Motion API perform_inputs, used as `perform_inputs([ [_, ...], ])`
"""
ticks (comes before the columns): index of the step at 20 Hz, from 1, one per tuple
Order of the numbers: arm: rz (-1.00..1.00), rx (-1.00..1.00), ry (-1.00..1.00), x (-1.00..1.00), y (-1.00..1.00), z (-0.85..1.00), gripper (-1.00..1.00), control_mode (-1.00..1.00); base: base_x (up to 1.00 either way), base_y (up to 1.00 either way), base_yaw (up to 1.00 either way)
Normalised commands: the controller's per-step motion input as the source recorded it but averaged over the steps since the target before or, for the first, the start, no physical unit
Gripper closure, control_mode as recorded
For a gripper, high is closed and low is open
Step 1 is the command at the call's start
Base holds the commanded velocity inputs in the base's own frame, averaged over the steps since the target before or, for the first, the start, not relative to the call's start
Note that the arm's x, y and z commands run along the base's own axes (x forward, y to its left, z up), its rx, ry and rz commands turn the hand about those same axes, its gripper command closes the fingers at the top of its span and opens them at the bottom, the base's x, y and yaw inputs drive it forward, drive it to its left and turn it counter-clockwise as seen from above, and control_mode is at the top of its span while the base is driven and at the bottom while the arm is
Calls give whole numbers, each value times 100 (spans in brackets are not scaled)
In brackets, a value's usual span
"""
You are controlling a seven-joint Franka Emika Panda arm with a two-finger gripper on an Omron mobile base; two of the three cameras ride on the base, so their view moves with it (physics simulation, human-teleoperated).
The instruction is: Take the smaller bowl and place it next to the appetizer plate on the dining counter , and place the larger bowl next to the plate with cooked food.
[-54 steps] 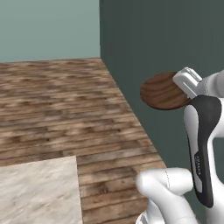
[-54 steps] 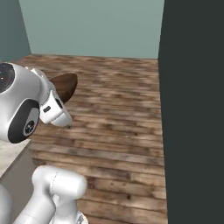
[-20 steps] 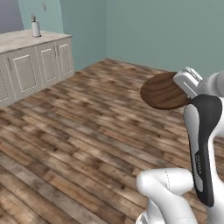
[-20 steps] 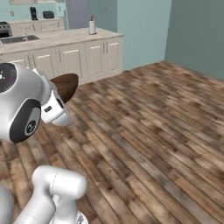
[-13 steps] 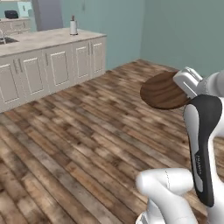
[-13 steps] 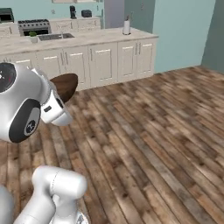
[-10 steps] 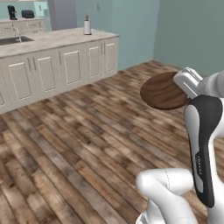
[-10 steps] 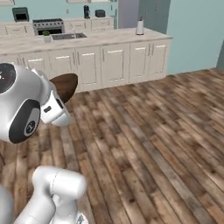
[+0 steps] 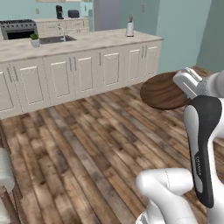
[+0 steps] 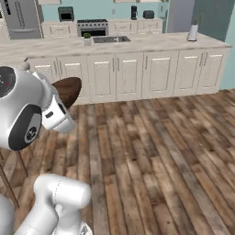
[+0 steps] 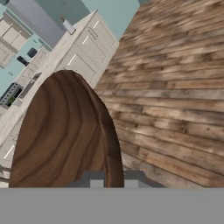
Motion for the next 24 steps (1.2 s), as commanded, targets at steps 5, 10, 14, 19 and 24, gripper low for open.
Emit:
perform_inputs([
  [5,0,0,0,0,0,0,100,100,99,0,37],
  [10,0,0,0,0,0,0,100,100,100,0,40],
  [14,0,0,0,0,0,0,100,100,86,0,41],
  [19,0,0,0,0,0,0,100,100,84,0,42],
  [24,0,0,0,0,0,0,100,100,77,-3,43],
])
